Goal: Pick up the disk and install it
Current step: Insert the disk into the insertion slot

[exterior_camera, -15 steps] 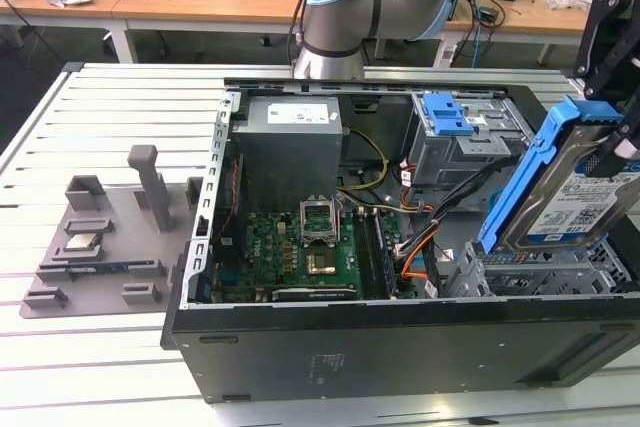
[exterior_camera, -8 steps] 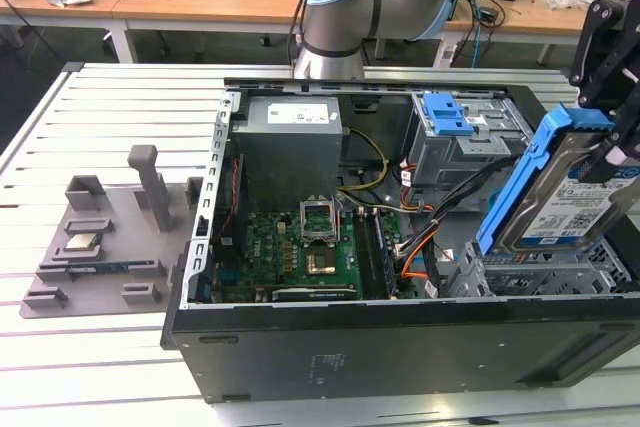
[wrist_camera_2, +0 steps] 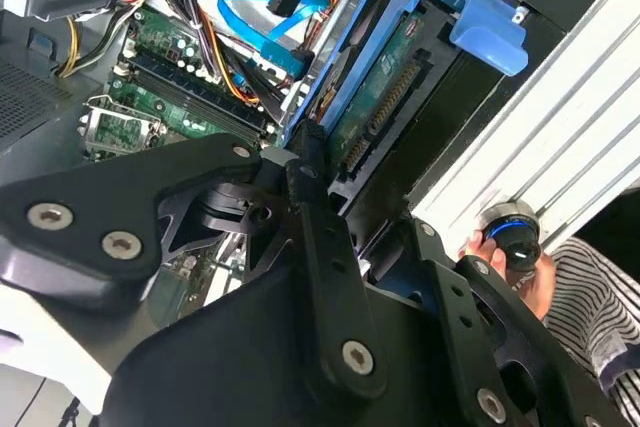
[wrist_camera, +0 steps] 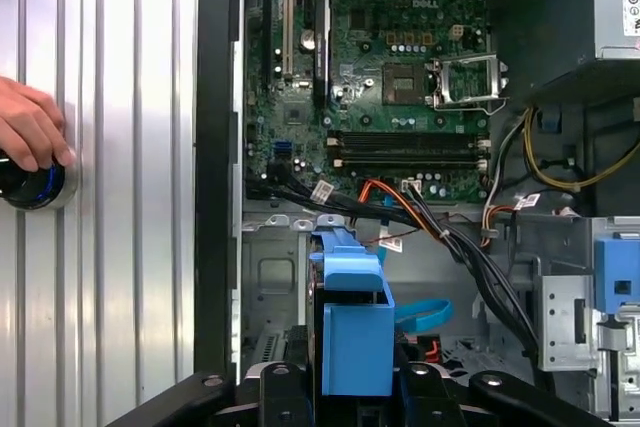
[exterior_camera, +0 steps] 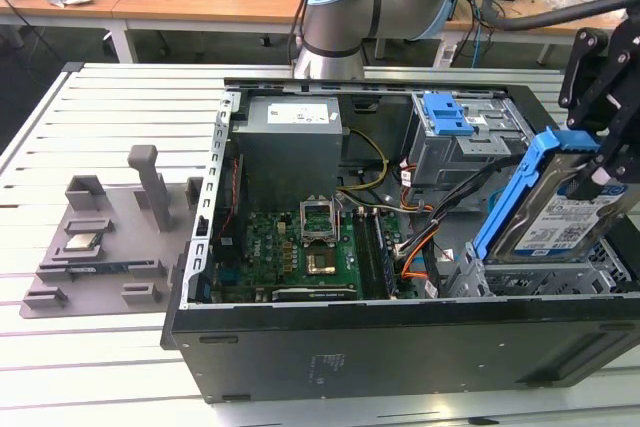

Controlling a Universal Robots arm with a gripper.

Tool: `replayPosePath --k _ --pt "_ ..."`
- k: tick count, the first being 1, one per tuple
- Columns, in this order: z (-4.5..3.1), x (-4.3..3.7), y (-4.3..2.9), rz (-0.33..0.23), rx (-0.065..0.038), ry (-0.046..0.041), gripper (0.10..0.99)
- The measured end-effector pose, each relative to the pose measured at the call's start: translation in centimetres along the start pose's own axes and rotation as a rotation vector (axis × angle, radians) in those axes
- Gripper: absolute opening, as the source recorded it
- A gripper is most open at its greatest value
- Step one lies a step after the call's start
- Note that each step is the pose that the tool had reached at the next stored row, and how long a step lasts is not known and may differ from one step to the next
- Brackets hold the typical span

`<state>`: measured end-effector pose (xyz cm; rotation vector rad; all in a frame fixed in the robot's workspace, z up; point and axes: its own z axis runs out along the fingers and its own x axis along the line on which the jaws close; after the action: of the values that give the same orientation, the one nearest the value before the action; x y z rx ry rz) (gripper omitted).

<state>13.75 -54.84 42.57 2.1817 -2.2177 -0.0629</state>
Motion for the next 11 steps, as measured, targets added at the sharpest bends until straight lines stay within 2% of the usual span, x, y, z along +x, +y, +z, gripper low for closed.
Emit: replayPosePath --k 3,11 --pt "1.30 0.01 -0.07 0.000 0.000 0.0005 0.365" --pt "3.01 0.02 -0.15 0.000 0.000 0.0004 0.365"
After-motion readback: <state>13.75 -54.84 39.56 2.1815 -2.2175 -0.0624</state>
